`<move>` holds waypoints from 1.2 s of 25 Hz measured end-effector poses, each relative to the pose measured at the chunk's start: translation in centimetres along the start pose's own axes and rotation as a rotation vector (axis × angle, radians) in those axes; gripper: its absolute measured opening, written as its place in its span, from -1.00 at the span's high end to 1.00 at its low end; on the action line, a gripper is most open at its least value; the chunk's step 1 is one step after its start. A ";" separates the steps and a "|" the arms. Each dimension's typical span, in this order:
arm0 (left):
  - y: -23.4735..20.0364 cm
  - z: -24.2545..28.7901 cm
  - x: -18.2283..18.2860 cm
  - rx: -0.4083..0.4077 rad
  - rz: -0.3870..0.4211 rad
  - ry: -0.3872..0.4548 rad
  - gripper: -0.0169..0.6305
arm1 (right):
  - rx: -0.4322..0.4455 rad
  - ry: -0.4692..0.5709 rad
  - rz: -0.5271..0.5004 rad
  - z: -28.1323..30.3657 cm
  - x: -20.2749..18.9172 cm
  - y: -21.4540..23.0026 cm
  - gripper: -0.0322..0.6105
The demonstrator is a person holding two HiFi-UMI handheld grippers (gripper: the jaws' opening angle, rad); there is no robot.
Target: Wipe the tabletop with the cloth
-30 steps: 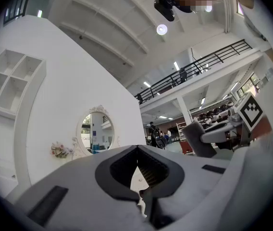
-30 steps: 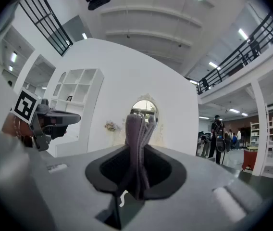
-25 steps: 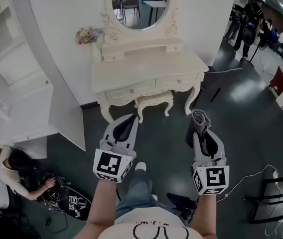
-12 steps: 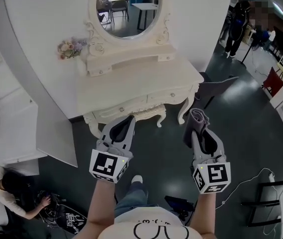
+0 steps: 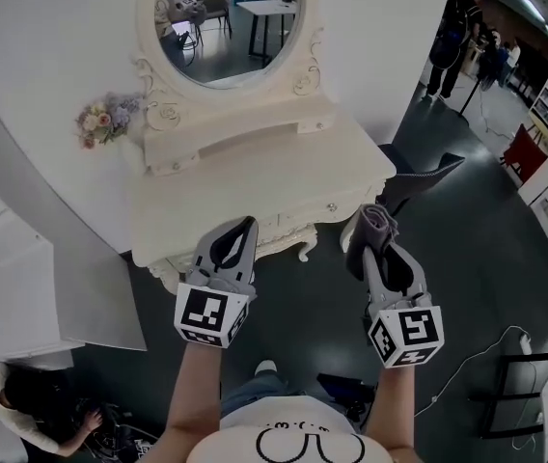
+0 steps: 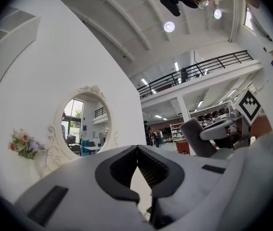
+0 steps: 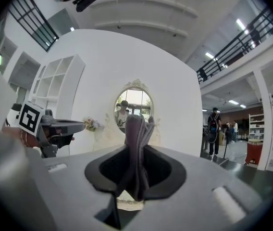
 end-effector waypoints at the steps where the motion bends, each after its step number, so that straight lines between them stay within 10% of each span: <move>1: -0.8 0.7 -0.2 0.003 -0.008 -0.001 0.95 | -0.002 0.004 0.020 0.9 0.0 0.3 0.62; 19: -4.9 19.6 -8.1 0.001 -0.093 -0.133 0.95 | 0.006 -0.093 0.065 18.7 -4.7 14.2 0.62; 30: -6.9 33.5 -13.3 0.099 -0.074 -0.223 0.95 | 0.115 -0.358 0.032 33.8 -10.0 27.1 0.63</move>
Point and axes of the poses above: the fingertips, and each gripper's own axes: z forward along the fingers, y to its right, x out of its top, the point moved 7 cm from there along -z, backward along the fingers, and after that the axes turned 4 degrees about y, right-handed, at the moved point
